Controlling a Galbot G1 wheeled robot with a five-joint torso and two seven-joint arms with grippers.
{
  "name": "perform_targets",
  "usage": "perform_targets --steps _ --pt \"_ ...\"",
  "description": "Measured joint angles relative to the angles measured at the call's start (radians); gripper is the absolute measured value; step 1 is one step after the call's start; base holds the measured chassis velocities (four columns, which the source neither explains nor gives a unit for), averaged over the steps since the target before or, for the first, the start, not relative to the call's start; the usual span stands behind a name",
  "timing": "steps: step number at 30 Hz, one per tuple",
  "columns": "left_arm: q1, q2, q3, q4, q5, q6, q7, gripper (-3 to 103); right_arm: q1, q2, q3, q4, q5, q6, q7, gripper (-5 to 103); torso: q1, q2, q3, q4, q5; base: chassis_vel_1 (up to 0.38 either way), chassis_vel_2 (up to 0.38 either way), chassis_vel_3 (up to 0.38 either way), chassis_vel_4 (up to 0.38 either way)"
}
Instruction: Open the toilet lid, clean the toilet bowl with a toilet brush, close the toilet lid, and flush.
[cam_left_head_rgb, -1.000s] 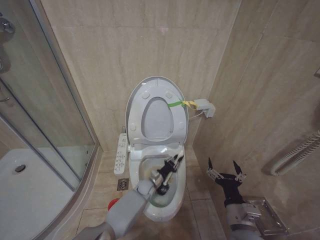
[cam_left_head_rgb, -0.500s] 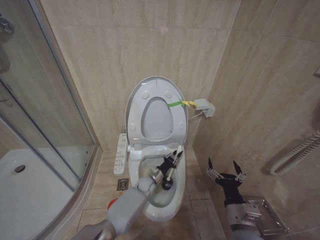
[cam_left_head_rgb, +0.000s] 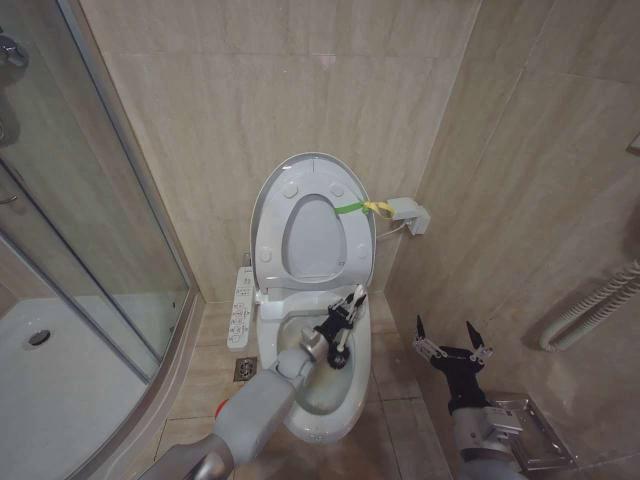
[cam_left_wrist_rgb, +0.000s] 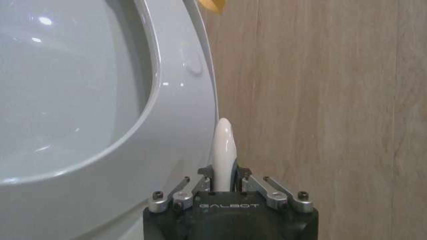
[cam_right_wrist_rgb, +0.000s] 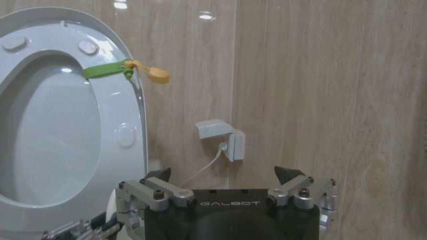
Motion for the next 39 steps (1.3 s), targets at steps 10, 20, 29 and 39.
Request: perform_targets --steps 10,20,29,39 --pt "0.025 0.029 0.008 0.065 -0.027 0.009 0.014 21 0.000 0.000 0.000 0.000 0.000 0.000 0.000 100 0.000 0.000 0.000 0.0005 -0.0001 0.000 0.000 0.000 0.000" --pt "0.019 0.030 -0.006 0.067 -0.015 0.013 0.007 21 0.000 0.000 0.000 0.000 0.000 0.000 0.000 100 0.000 0.000 0.000 0.0006 0.0004 0.000 0.000 0.000 0.000" --pt "-0.011 -0.012 -0.021 0.030 -0.014 -0.005 0.002 21 0.000 0.000 0.000 0.000 0.000 0.000 0.000 100 0.000 0.000 0.000 0.0001 0.0001 0.000 0.000 0.000 0.000" --pt "0.032 0.030 -0.005 0.093 0.000 -0.008 0.040 21 0.000 0.000 0.000 0.000 0.000 0.000 0.000 100 0.000 0.000 0.000 0.0006 0.0000 0.000 0.000 0.000 0.000"
